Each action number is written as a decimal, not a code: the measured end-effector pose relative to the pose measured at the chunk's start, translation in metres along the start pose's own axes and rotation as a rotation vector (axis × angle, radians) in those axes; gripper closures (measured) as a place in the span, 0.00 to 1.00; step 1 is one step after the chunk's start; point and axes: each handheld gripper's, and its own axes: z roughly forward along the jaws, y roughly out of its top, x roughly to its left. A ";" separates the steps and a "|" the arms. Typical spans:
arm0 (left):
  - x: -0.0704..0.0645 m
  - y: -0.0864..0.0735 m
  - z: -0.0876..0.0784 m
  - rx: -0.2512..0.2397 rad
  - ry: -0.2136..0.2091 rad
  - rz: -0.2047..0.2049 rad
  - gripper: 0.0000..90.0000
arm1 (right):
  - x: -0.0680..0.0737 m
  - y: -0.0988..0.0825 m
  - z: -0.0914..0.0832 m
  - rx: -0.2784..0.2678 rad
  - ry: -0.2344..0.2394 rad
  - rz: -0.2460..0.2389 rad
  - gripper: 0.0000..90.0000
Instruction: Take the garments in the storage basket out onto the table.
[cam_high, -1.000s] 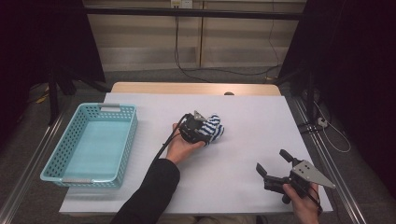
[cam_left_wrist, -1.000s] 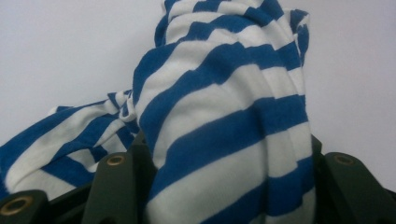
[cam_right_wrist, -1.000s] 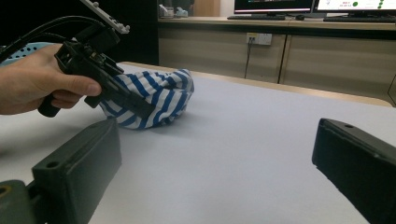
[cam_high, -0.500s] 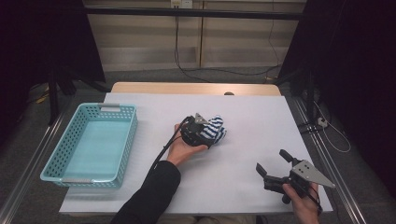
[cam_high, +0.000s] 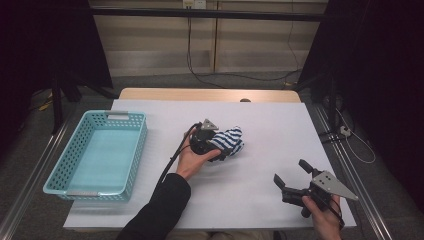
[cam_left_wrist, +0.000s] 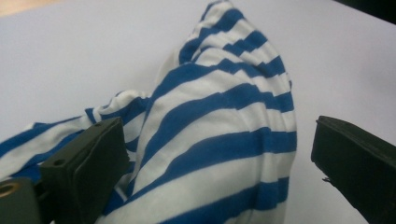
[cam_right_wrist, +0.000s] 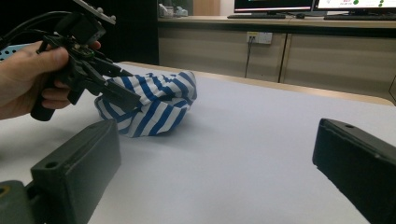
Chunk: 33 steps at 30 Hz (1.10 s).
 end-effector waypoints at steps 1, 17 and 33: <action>-0.001 0.000 -0.003 -0.005 0.009 0.004 0.05 | 0.000 0.000 0.001 -0.002 0.007 -0.004 0.01; -0.003 -0.004 -0.048 -0.179 0.036 -0.015 0.04 | 0.001 0.002 0.008 0.006 0.003 0.011 0.01; -0.013 -0.026 -0.085 -0.243 0.081 -0.021 0.04 | 0.008 0.012 0.016 0.024 0.033 -0.014 0.01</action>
